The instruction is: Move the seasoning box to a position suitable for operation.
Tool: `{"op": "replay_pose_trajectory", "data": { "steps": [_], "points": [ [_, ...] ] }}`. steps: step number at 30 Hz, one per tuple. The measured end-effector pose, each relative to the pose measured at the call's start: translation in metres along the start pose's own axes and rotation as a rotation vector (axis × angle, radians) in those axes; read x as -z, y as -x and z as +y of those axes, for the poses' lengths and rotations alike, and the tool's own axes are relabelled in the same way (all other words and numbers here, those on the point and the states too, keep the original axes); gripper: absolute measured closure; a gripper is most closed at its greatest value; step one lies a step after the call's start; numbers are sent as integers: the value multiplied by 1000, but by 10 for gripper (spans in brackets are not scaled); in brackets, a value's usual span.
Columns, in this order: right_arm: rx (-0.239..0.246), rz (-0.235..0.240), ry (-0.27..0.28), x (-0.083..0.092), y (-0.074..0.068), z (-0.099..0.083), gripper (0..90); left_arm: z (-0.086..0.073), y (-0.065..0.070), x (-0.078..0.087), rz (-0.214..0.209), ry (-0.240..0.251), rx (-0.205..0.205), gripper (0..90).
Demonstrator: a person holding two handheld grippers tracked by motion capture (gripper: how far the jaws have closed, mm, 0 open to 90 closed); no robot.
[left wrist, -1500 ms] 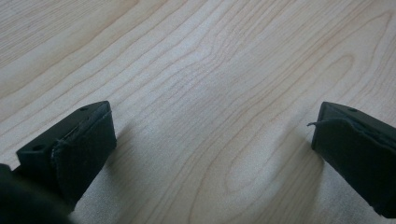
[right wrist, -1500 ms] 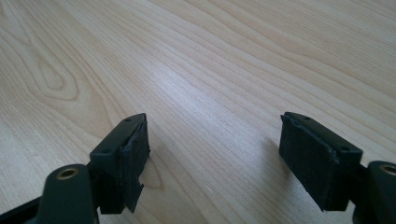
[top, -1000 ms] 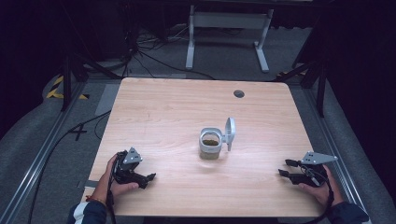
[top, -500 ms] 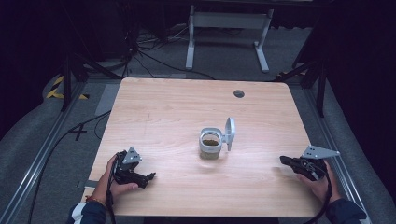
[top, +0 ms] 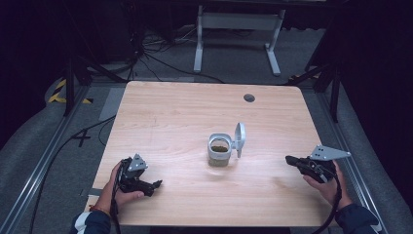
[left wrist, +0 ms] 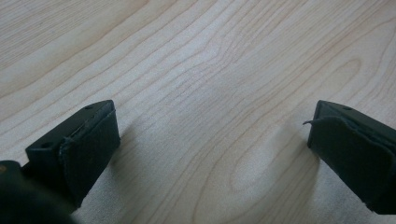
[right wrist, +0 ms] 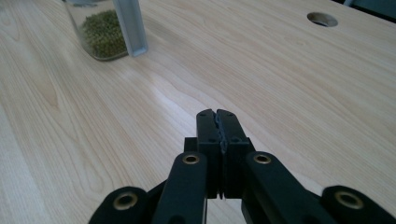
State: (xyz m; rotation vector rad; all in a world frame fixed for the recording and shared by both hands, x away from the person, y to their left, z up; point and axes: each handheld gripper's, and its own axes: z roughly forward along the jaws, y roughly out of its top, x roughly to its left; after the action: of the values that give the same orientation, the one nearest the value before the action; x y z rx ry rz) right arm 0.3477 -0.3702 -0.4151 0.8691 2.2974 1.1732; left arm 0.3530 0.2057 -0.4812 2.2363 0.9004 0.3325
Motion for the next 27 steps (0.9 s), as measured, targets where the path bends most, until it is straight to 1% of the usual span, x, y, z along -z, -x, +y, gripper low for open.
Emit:
{"op": "replay_pose_trajectory", "data": {
  "steps": [3,6,7,8,10,11,13,14,18,19,20,22,23,24,25,27],
  "points": [
    [10,-2,4,-1,-2,7,895,0,0,0,2,-2,-1,24],
    [29,7,25,-3,-3,16,895,0,0,0,1,-3,0,24],
    [29,7,25,-3,-3,16,895,0,0,0,1,-3,0,24],
    [37,2,48,-6,-5,24,896,0,0,0,2,-3,0,24],
    [48,8,55,-8,-5,30,896,0,0,0,0,0,0,25],
    [48,8,55,-8,-5,30,896,0,0,0,0,0,0,24],
    [56,17,64,-11,-8,38,897,0,0,0,0,0,0,25],
    [69,25,68,-12,-9,44,897,0,0,0,1,-2,0,25],
    [84,39,84,-14,-13,57,897,0,0,0,3,-2,1,25],
    [84,39,84,-14,-13,57,897,0,0,0,1,1,1,25],
    [93,46,85,-17,-16,64,898,0,0,0,2,0,1,25],
    [97,48,84,-18,-17,65,898,0,0,0,3,1,3,25],
    [106,52,89,-20,-18,69,898,0,0,0,8,3,0,26],
    [110,55,87,-22,-20,71,898,0,0,0,4,0,5,25],
    [110,56,90,-23,-20,73,898,-1,0,0,8,8,7,26],
    [112,59,92,-24,-22,76,898,-1,0,0,7,8,7,26]
  ]
}}
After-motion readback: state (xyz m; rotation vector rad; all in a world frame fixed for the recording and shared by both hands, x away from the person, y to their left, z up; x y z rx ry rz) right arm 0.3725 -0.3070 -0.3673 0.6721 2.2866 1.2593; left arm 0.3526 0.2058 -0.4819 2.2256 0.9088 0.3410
